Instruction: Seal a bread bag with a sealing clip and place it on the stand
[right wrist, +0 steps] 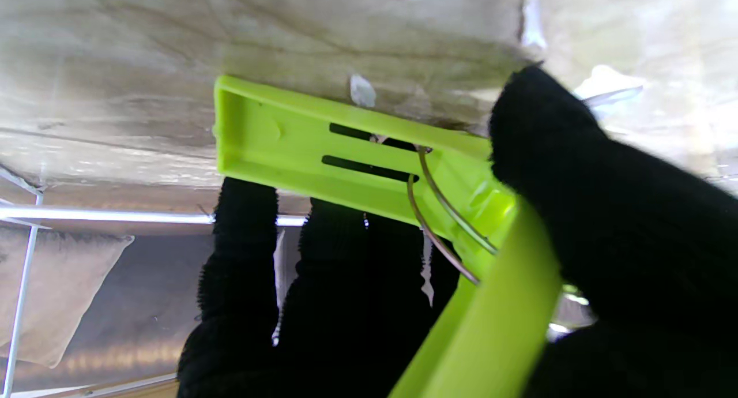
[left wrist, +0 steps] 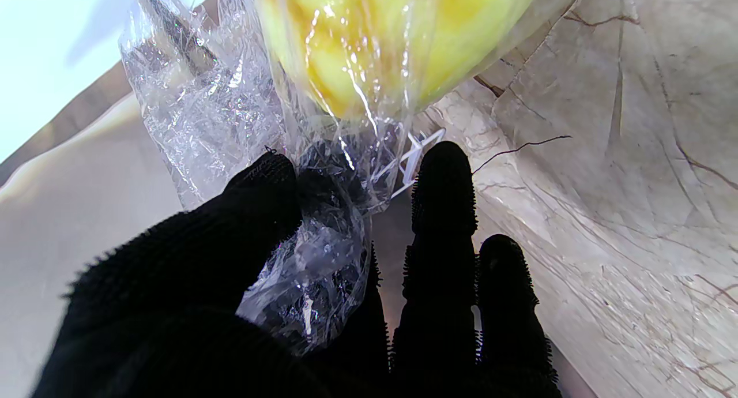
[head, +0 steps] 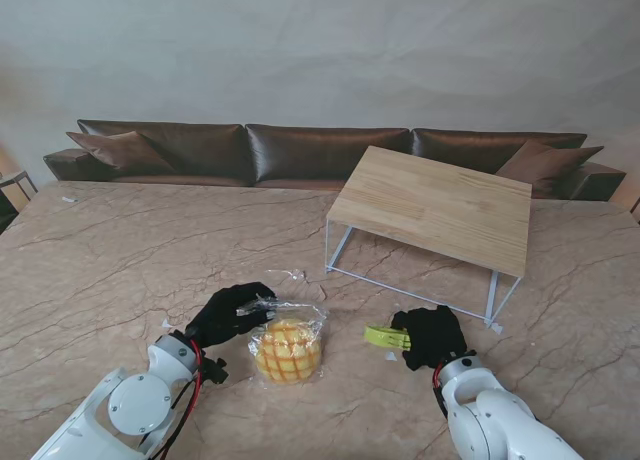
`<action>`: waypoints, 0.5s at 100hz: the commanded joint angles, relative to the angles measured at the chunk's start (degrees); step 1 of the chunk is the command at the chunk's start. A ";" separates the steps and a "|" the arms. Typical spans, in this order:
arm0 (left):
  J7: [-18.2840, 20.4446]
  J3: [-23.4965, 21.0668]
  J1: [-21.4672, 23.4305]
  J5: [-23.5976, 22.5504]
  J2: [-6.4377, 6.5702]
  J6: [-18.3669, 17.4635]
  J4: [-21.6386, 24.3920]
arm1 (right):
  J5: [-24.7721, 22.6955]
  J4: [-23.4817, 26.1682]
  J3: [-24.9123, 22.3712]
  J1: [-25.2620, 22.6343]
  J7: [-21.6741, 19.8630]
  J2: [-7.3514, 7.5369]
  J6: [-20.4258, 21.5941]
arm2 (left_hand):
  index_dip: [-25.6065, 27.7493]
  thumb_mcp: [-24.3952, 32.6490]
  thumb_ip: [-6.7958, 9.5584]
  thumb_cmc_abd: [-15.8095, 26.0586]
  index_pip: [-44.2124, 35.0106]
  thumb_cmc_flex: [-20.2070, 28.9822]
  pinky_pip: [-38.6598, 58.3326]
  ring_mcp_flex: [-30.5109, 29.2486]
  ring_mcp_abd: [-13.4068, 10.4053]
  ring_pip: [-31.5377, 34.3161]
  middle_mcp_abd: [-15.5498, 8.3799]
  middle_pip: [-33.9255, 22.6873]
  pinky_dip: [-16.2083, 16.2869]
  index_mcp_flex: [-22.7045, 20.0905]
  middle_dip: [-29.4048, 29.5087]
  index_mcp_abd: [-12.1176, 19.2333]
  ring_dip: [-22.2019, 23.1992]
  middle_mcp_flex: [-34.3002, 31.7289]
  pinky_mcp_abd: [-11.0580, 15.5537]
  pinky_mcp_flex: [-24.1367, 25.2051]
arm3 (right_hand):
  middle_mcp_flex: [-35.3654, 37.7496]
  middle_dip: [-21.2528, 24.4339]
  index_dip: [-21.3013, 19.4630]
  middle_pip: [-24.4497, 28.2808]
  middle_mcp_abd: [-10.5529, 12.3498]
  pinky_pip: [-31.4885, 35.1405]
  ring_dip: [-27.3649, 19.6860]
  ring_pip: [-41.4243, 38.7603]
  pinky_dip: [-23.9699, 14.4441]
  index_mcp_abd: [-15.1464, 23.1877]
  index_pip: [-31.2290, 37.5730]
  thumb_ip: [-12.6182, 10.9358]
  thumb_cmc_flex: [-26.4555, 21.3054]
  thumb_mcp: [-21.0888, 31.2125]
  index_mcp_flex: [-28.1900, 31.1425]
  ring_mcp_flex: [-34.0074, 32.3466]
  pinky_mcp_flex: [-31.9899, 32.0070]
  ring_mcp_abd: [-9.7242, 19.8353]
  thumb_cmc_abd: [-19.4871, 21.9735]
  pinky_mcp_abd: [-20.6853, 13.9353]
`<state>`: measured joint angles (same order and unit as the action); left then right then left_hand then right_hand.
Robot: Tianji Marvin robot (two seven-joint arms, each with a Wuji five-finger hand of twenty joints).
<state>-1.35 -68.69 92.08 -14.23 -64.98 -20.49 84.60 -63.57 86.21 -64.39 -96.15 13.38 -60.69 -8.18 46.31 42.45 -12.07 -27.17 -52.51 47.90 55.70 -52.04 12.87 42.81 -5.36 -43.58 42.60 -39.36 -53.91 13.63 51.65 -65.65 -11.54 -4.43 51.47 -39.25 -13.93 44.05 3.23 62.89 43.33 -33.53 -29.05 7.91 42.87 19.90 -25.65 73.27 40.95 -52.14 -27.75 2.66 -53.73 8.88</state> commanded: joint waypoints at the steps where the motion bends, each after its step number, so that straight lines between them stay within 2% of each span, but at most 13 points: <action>1: -0.05 0.09 0.39 0.06 -0.24 -0.27 -0.26 | 0.22 -1.34 0.71 -0.44 -1.25 -0.05 -0.36 | 3.00 0.03 0.25 3.26 -4.26 2.25 -0.38 -0.02 -0.82 -0.53 -5.41 0.02 0.32 -1.73 -1.51 5.63 0.14 -0.79 -0.36 0.68 | 7.60 -7.48 4.51 12.07 4.61 1.40 3.75 -11.31 -1.84 8.90 9.21 0.72 0.37 0.62 4.34 -6.95 1.27 -2.87 0.24 0.63; 11: 0.08 -0.12 0.47 0.21 -0.22 -0.38 -0.27 | 0.33 -1.78 0.98 0.00 -2.22 0.07 -0.41 | 2.95 0.05 0.25 3.25 -4.17 2.27 -0.35 0.01 -0.83 -0.55 -5.42 0.08 0.32 -1.60 -1.53 5.65 0.14 -0.74 -0.42 0.45 | 3.20 -9.02 2.05 11.66 3.68 1.41 4.58 -12.23 -2.44 18.39 18.17 3.06 1.81 -2.04 7.11 -1.78 5.30 -3.69 -0.59 -0.32; 16: 0.17 -0.26 0.52 0.23 -0.19 -0.37 -0.23 | 0.28 -2.04 1.14 0.25 -2.59 0.15 -0.39 | 2.94 0.05 0.25 3.29 -4.18 2.27 -0.34 -0.04 -0.80 -0.53 -5.34 0.10 0.32 -1.61 -1.53 5.62 0.15 -0.73 -0.44 0.41 | -0.44 -8.59 0.49 10.70 2.68 2.34 4.67 -12.28 -3.44 20.50 20.63 3.21 2.91 -2.58 11.95 1.63 7.43 -4.33 0.46 -0.42; 21: 0.18 -0.36 0.53 0.20 -0.19 -0.39 -0.24 | 0.15 -2.33 1.24 0.49 -2.99 0.25 -0.15 | 2.95 -0.01 0.24 3.31 -4.17 2.25 -0.36 -0.02 -0.85 -0.54 -5.40 0.13 0.31 -1.60 -1.53 5.66 0.15 -0.68 -0.39 0.43 | -5.61 -6.42 -1.35 7.91 1.13 2.17 3.14 -9.69 -4.79 20.87 20.92 3.06 4.66 -3.65 13.57 6.69 10.87 -5.17 3.21 -1.00; 27: 0.14 -0.42 0.53 0.33 -0.21 -0.44 -0.27 | 0.35 -2.59 1.15 0.73 -3.76 0.38 0.97 | 2.96 0.03 0.30 3.27 -4.20 2.35 -0.37 0.02 -0.72 -0.57 -5.32 0.12 0.30 -1.63 -1.57 5.53 0.15 -0.70 -0.47 0.42 | -11.59 -1.13 -6.46 4.54 -0.49 0.30 -0.57 -6.02 -7.33 21.85 20.32 2.40 6.96 -5.74 13.56 13.52 16.09 -5.65 8.45 -2.59; 30: 0.16 -0.46 0.55 0.40 -0.22 -0.42 -0.25 | 0.61 -2.74 1.04 0.83 -4.02 0.41 1.68 | 2.93 0.00 0.29 3.30 -4.16 2.30 -0.38 0.04 -0.74 -0.57 -5.35 0.13 0.30 -1.62 -1.57 5.52 0.16 -0.68 -0.49 0.47 | -14.26 2.22 -10.29 2.19 -1.34 -1.18 -3.70 -2.86 -7.57 22.66 20.22 1.68 8.71 -7.66 13.46 17.01 18.83 -5.20 12.73 -3.88; 37: 0.20 -0.51 0.55 0.41 -0.20 -0.43 -0.24 | 1.97 -2.93 0.68 1.02 -4.87 0.39 3.49 | 2.91 -0.04 0.29 3.28 -4.09 2.30 -0.34 0.05 -0.86 -0.56 -5.40 0.16 0.32 -1.55 -1.55 5.62 0.18 -0.70 -0.49 0.45 | -16.85 9.94 -16.92 -2.12 -1.61 -3.55 -11.18 3.58 -7.19 23.53 19.78 0.76 10.16 -9.66 14.15 21.17 21.98 -3.79 17.48 -6.17; 42: 0.27 -0.52 0.54 0.45 -0.19 -0.46 -0.26 | 3.22 -2.75 0.31 1.03 -6.14 0.38 4.55 | 2.92 -0.05 0.29 3.27 -4.11 2.28 -0.33 0.05 -0.80 -0.56 -5.40 0.18 0.32 -1.58 -1.55 5.62 0.18 -0.71 -0.49 0.45 | -15.69 14.35 -21.72 -3.67 -1.76 -4.67 -15.70 7.00 -6.48 22.72 19.23 0.13 11.34 -11.15 14.99 22.29 23.10 -2.88 20.20 -7.04; 50: 0.35 -0.54 0.55 0.56 -0.19 -0.43 -0.26 | 6.07 -2.59 -0.18 1.14 -8.20 0.25 5.78 | 2.90 -0.09 0.30 3.30 -4.09 2.28 -0.33 0.08 -0.86 -0.56 -5.35 0.21 0.32 -1.56 -1.54 5.52 0.19 -0.66 -0.43 0.46 | -7.49 19.16 -27.91 -7.24 -2.00 -7.14 -20.82 11.30 -4.31 20.25 19.70 -1.71 12.25 -12.28 17.45 17.99 22.93 -2.35 21.05 -7.81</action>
<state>-1.25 -69.21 92.15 -13.87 -65.00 -20.78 84.39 -57.89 85.38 -65.18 -93.86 7.18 -60.39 -2.21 46.31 42.45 -12.07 -27.17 -52.51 47.90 55.68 -52.04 12.87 42.81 -5.37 -43.54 42.60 -39.36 -53.92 13.66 51.65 -65.65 -11.62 -4.42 36.53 -24.40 -31.55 40.47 2.07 57.73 25.62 -24.96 -34.92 18.83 46.90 20.44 -15.47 58.41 41.28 -31.30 -5.62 -1.29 -44.68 2.10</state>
